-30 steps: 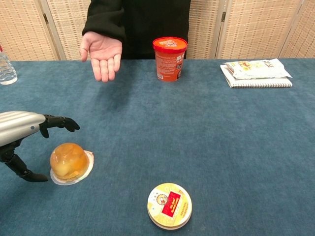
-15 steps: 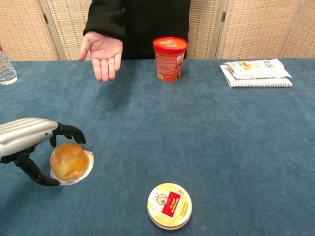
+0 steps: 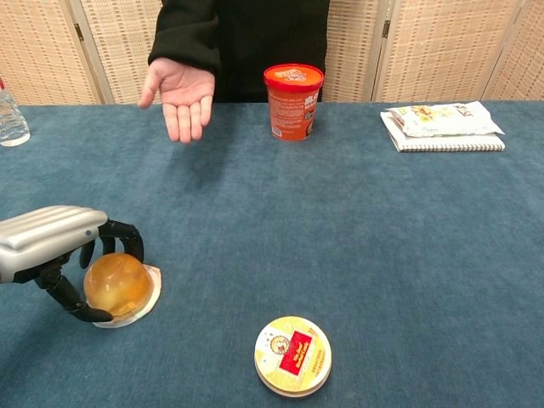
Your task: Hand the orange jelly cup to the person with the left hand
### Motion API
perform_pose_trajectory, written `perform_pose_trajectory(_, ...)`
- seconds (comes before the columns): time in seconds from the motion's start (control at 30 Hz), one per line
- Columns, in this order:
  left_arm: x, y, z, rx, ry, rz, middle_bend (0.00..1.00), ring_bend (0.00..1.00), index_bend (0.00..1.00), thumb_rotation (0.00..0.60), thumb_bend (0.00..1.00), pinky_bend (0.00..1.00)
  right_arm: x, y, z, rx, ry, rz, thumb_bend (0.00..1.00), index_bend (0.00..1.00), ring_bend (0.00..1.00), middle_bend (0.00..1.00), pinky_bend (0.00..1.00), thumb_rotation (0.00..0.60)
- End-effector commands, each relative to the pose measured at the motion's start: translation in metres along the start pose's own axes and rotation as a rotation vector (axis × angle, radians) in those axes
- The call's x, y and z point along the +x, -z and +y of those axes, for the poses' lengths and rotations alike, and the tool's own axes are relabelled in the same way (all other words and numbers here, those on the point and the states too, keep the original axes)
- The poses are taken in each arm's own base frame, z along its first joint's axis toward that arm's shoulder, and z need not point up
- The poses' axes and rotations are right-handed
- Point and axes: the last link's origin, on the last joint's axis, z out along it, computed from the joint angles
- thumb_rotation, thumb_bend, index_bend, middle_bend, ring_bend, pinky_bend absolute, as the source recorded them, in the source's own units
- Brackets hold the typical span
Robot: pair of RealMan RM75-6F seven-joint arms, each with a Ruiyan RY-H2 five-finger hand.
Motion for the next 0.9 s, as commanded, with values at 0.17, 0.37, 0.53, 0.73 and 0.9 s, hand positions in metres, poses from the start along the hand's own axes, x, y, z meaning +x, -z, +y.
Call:
perform_pose_trajectory(0.17, 0.026, 0.013, 0.003, 0.018, 0.01, 0.063, 0.55, 0.46, 0.47, 0.6, 0.17, 0.55, -0.001, -0.002, 0.0, -0.002, 0.001, -0.012, 0.23, 0.0, 0.0, 0.0, 0.0, 0.6)
perform_pose_trajectory(0.37, 0.07, 0.027, 0.017, 0.026, 0.024, 0.159, 0.56, 0.46, 0.46, 0.6, 0.17, 0.55, -0.002, -0.005, 0.001, -0.006, -0.002, -0.024, 0.23, 0.0, 0.0, 0.0, 0.0, 0.6)
perform_pose_trajectory(0.53, 0.119, 0.03, 0.047, -0.024, -0.063, 0.245, 0.56, 0.46, 0.45, 0.6, 0.17, 0.55, -0.002, -0.006, 0.001, -0.008, -0.002, -0.021, 0.23, 0.0, 0.0, 0.0, 0.0, 0.6)
perform_pose_trajectory(0.73, 0.161, 0.003, 0.055, -0.036, -0.054, 0.239, 0.55, 0.45, 0.41, 0.6, 0.17, 0.55, -0.007, -0.011, 0.001, -0.025, 0.009, -0.038, 0.23, 0.0, 0.0, 0.0, 0.0, 0.6)
perform_pose_trajectory(0.9, 0.182, -0.028, 0.054, -0.054, -0.075, 0.191, 0.55, 0.45, 0.42, 0.6, 0.17, 0.55, -0.007, -0.016, 0.002, -0.051, 0.008, -0.027, 0.23, 0.0, 0.0, 0.0, 0.0, 0.6)
